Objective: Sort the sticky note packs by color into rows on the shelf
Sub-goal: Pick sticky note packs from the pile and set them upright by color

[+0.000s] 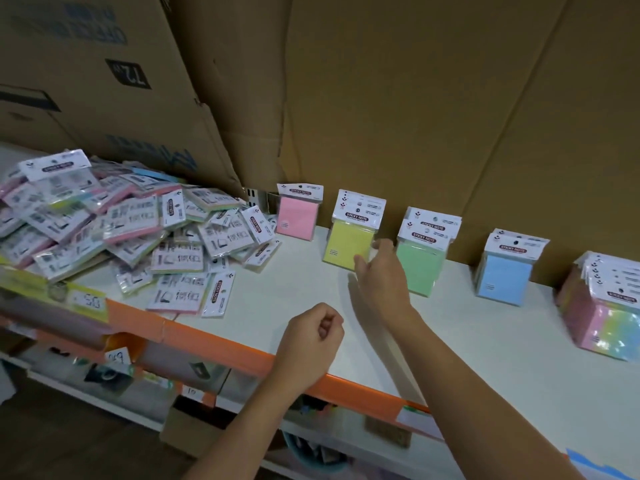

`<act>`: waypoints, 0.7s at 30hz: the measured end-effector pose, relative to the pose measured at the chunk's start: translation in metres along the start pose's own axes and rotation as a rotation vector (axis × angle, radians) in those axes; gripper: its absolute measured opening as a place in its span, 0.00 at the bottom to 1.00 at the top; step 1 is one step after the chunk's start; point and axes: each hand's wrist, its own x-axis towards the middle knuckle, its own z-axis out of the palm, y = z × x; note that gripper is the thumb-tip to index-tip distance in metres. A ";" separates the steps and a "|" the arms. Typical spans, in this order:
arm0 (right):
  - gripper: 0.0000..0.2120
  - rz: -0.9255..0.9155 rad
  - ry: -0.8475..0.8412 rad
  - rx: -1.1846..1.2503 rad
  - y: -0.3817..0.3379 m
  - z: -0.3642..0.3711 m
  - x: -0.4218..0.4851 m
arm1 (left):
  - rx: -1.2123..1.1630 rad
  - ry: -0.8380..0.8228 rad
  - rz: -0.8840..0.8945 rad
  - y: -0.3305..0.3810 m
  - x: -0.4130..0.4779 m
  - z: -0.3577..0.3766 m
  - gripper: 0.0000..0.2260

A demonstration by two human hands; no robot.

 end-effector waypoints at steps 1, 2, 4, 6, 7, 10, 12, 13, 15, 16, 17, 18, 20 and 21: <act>0.14 -0.029 -0.037 0.016 0.005 -0.005 -0.009 | -0.037 -0.010 -0.022 0.003 -0.001 -0.002 0.08; 0.11 -0.037 -0.082 0.047 0.011 -0.009 -0.019 | -0.087 -0.010 -0.046 0.006 -0.003 -0.004 0.08; 0.04 -0.011 -0.181 0.165 0.022 -0.019 -0.037 | -0.180 0.020 -0.089 0.011 -0.010 -0.011 0.08; 0.03 0.019 -0.234 0.300 0.030 -0.028 -0.057 | -0.255 0.063 -0.115 0.015 -0.022 -0.023 0.09; 0.05 0.033 -0.257 0.374 0.033 -0.031 -0.066 | -0.284 0.086 -0.125 0.016 -0.029 -0.029 0.09; 0.08 0.081 -0.339 0.574 0.035 -0.033 -0.087 | -0.313 0.172 -0.156 0.013 -0.050 -0.050 0.09; 0.09 0.119 -0.390 0.671 0.031 -0.028 -0.093 | -0.338 0.232 -0.184 0.010 -0.064 -0.062 0.09; 0.09 0.145 -0.404 0.715 0.027 -0.023 -0.096 | -0.346 0.257 -0.201 0.008 -0.070 -0.068 0.09; 0.10 0.182 -0.430 0.786 0.017 -0.014 -0.104 | -0.331 0.308 -0.221 0.003 -0.081 -0.080 0.09; 0.11 0.193 -0.449 0.821 0.010 -0.009 -0.106 | -0.315 0.331 -0.223 -0.001 -0.084 -0.086 0.10; 0.13 0.201 -0.474 0.846 0.004 -0.003 -0.108 | -0.297 0.348 -0.221 -0.003 -0.086 -0.093 0.10; 0.13 0.200 -0.498 0.857 -0.003 0.003 -0.110 | -0.271 0.361 -0.216 -0.006 -0.087 -0.100 0.10; 0.11 0.166 -0.523 0.846 -0.016 0.017 -0.112 | -0.191 0.383 -0.179 -0.016 -0.086 -0.117 0.12; 0.10 0.143 -0.528 0.835 -0.022 0.025 -0.113 | -0.154 0.383 -0.155 -0.021 -0.083 -0.126 0.12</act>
